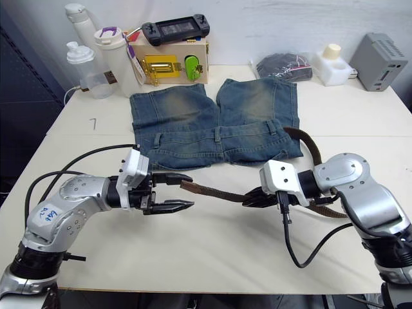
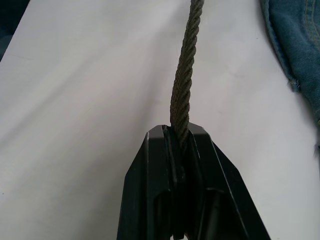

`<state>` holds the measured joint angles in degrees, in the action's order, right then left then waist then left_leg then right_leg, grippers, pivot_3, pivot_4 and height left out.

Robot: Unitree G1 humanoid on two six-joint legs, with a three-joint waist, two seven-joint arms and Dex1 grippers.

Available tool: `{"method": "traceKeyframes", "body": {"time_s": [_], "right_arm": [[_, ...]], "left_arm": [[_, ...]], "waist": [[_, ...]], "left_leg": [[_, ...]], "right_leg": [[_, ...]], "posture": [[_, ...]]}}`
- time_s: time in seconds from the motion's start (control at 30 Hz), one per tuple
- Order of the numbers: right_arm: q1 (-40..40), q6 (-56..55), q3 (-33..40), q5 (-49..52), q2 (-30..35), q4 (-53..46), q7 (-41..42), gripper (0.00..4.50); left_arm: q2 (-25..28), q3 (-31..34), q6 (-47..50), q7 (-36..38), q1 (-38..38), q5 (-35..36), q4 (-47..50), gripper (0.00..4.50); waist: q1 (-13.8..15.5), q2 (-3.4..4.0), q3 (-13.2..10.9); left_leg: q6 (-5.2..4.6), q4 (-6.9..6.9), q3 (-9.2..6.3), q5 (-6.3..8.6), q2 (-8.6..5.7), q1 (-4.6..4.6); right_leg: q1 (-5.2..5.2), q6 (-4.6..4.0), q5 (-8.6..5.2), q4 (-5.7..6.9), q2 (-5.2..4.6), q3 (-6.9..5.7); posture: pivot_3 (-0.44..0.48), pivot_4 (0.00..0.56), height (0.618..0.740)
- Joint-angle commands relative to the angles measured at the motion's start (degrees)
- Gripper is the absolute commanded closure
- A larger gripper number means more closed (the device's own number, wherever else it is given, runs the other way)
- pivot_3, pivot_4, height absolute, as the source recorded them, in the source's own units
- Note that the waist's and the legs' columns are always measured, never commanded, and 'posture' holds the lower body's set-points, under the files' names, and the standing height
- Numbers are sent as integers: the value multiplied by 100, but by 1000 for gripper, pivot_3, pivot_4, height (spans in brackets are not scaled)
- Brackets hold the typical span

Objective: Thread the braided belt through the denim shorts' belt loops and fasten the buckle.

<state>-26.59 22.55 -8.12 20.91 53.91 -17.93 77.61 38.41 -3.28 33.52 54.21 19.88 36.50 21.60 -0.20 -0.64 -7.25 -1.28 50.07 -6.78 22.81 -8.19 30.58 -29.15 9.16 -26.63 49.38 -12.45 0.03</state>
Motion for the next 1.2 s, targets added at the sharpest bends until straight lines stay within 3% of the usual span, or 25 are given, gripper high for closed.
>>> {"method": "traceKeyframes", "body": {"time_s": [0.03, 0.1, 0.13, 0.3, 0.4, 0.57, 0.7, 0.83, 1.03, 1.2], "right_arm": [[-12, -20, 165, 107, 19, -182, -33, 4500], [-6, -26, 163, 105, 23, -172, -42, 4500], [-4, -31, 159, 100, 21, -164, -47, 4500], [-10, 15, 156, 124, -15, -146, -102, 4500], [-63, 396, 341, 392, -128, -131, -330, 3352], [-160, 1454, 1471, 1400, -483, -43, -1258, 928], [183, 2681, 2807, 3712, -620, -534, -1663, 928], [602, 3096, 3110, 6536, -929, -1021, -2910, 928], [1474, 3292, 1984, 6503, -1338, -1544, -4343, 928], [1477, 2793, 1618, 6864, -2414, -1069, -5986, 928]], "left_arm": [[-33, 68, -116, 50, 51, -17, 82, 3316], [-40, 78, -101, 41, 50, -12, 111, 4235], [-42, 83, -93, 40, 49, -4, 127, 4415], [-30, 58, -110, 39, -48, -32, 207, 4415], [-177, 148, 137, -187, -136, 195, 224, 4500], [-893, 695, 1033, -1260, -450, 1260, 386, 4500], [-1542, 1065, 1663, -2350, -703, 2401, 584, 4500], [-2092, 1309, 1855, -3351, -557, 3272, 502, 4500], [-2120, 1298, 1942, -3882, -357, 4095, 669, 4500], [-1924, 1269, 1920, -4033, -345, 4423, 707, 4500]], "waist": [[0, 0, 0], [0, -1, 0], [1, -1, -1], [0, -1, -1], [1, -1, -1], [4, -6, -4], [25, -12, -7], [19, -25, -13], [14, -26, -13], [6, -26, -13]], "left_leg": [[0, 0, 0, 0, 0, 0], [0, 0, 0, 0, 0, 0], [0, 1, 0, 0, 0, 0], [0, 1, 0, 0, 0, 0], [0, 1, 0, 0, 0, 0], [0, 0, -2, 0, 0, 0], [-1, 1, -7, 0, 0, -1], [0, 8, -16, -1, 0, -9], [-1, 7, -15, 0, 3, -20], [-1, 5, -14, 0, 3, -28]], "right_leg": [[0, 0, 0, 0, 0, 0], [0, 0, 0, 0, 0, 0], [0, 0, 0, 0, 0, 0], [0, 0, 0, 0, 0, 0], [0, 0, 0, 0, 0, 0], [1, 1, 1, 2, 1, 2], [6, 4, 2, 2, 1, 1], [23, 4, 2, 1, 3, -4], [35, 4, 2, -2, 4, 0], [42, 4, 2, -1, 5, 2]], "posture": [[0, 150, 645], [0, 150, 645], [0, 150, 645], [0, 150, 645], [0, 150, 645], [0, 150, 645], [0, 150, 645], [0, 150, 645], [0, 150, 645], [0, 150, 645]]}}
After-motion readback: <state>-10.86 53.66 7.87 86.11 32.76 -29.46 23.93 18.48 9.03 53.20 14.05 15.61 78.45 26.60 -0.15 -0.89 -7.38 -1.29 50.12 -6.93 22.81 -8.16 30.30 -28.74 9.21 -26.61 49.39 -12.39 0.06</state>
